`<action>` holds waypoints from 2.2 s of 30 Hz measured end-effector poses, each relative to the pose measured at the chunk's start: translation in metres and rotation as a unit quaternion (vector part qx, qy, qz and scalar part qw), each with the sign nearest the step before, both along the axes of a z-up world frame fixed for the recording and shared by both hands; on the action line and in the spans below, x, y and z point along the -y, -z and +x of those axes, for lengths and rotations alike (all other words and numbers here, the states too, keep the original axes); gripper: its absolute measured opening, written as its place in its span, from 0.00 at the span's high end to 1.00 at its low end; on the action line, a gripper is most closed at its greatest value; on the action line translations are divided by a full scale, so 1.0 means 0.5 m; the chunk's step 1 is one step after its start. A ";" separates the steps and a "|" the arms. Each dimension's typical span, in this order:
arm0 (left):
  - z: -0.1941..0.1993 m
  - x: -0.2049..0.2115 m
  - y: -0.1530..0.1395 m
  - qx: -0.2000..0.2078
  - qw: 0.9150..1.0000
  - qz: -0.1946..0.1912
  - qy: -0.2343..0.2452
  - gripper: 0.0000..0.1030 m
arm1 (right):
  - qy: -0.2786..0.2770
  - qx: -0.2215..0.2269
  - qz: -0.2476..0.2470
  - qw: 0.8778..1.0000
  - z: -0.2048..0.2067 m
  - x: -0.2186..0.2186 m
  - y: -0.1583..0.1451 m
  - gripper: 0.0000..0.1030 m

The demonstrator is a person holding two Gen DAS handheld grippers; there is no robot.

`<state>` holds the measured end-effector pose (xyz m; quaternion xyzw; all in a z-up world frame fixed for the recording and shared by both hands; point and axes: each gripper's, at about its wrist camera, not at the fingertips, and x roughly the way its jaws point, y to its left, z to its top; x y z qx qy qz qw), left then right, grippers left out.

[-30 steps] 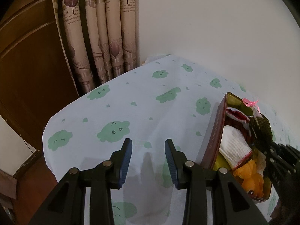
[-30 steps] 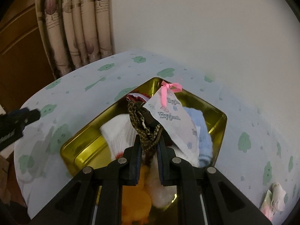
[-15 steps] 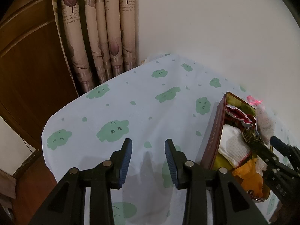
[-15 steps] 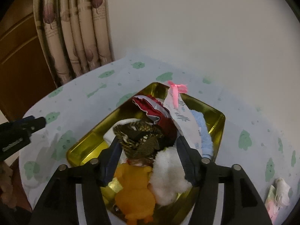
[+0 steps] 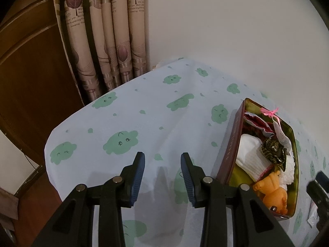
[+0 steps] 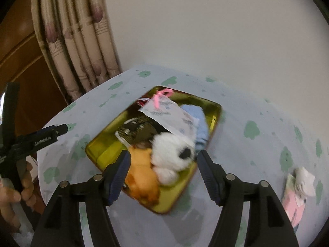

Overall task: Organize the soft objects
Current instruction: 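Move the right gripper to the rolled white towel and grasp it, then lift the white towel with the right gripper while the left gripper approaches the wet-wipes pack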

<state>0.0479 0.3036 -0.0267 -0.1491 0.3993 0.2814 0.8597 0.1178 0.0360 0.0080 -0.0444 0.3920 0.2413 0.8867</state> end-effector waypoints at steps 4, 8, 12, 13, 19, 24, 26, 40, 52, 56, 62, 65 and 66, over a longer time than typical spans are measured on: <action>-0.002 0.005 -0.002 0.004 1.000 0.001 0.000 0.64 | 0.037 -0.004 0.005 0.999 -0.012 0.079 0.006 0.37; -0.003 0.004 -0.003 0.004 1.000 -0.003 0.000 0.64 | 0.093 -0.007 -0.002 0.996 -0.007 0.183 0.012 0.37; -0.004 0.006 -0.004 0.004 1.000 0.002 0.001 0.64 | 0.165 -0.010 -0.007 0.986 0.012 0.301 0.012 0.37; -0.004 0.007 -0.004 0.003 1.000 0.004 0.002 0.64 | 0.177 -0.012 -0.006 0.984 0.016 0.324 0.012 0.37; 0.000 0.014 -0.004 -0.002 1.000 0.013 0.008 0.64 | 0.247 -0.042 -0.004 0.968 0.075 0.443 0.029 0.34; 0.001 0.015 -0.004 -0.005 1.000 0.016 0.009 0.64 | 0.282 -0.090 0.029 0.955 0.140 0.481 0.055 0.30; 0.001 0.015 -0.003 -0.006 1.000 0.017 0.009 0.64 | 0.296 -0.106 0.035 0.949 0.161 0.485 0.065 0.27; 0.006 0.012 0.003 -0.010 1.000 0.018 0.014 0.64 | 0.316 -0.156 -0.036 0.935 0.222 0.457 0.151 0.40; 0.010 0.014 0.005 -0.013 0.999 0.027 0.016 0.64 | 0.278 -0.106 -0.039 0.954 0.159 0.503 0.108 0.78; 0.008 0.023 -0.001 -0.009 0.999 0.039 0.019 0.64 | 0.267 -0.068 -0.087 0.957 0.113 0.517 0.098 0.78; 0.012 0.053 -0.009 -0.009 0.998 0.045 0.040 0.64 | 0.278 -0.058 -0.107 0.953 0.053 0.584 0.107 0.78; 0.017 0.082 -0.015 -0.009 0.997 0.038 0.063 0.64 | 0.289 -0.061 -0.112 0.949 0.030 0.623 0.121 0.78; 0.020 0.095 -0.018 -0.011 0.997 0.037 0.074 0.64 | 0.293 -0.059 -0.114 0.947 0.021 0.636 0.124 0.78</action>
